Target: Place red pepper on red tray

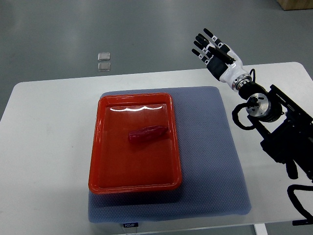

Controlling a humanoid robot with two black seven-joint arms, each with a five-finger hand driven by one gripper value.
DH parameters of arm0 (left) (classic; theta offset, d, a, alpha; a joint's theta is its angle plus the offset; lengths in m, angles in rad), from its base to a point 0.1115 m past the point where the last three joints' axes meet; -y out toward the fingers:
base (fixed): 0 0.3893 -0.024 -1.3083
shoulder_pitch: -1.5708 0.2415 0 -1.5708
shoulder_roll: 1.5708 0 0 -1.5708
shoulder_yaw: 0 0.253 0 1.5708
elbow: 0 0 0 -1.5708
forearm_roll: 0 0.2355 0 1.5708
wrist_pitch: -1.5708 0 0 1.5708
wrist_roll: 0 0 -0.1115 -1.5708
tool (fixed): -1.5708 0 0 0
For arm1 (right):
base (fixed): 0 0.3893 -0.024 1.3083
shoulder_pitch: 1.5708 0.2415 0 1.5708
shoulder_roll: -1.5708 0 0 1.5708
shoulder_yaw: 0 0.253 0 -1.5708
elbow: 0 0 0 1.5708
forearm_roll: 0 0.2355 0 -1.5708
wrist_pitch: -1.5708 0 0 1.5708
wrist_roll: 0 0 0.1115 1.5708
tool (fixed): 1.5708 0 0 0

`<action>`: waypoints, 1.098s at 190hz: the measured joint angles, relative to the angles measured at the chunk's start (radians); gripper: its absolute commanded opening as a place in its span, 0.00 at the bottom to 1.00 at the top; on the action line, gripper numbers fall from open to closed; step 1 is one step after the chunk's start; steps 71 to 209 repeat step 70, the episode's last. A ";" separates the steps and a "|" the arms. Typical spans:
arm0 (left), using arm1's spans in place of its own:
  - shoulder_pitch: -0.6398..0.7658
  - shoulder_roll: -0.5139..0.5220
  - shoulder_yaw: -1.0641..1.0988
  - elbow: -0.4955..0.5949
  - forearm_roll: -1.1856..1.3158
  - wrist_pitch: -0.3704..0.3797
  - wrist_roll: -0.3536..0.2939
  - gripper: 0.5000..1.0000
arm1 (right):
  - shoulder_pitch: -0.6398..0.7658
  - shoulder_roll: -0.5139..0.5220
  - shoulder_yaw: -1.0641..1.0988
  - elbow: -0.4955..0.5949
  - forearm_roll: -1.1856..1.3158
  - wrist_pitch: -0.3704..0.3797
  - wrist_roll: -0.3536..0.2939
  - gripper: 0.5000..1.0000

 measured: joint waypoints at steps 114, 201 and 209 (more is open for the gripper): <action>0.000 0.000 0.000 -0.002 0.000 0.000 0.000 1.00 | -0.087 0.021 0.006 -0.007 0.073 0.071 0.072 0.83; 0.000 0.000 0.000 -0.002 0.000 0.000 0.000 1.00 | -0.087 0.021 0.006 -0.007 0.073 0.071 0.072 0.83; 0.000 0.000 0.000 -0.002 0.000 0.000 0.000 1.00 | -0.087 0.021 0.006 -0.007 0.073 0.071 0.072 0.83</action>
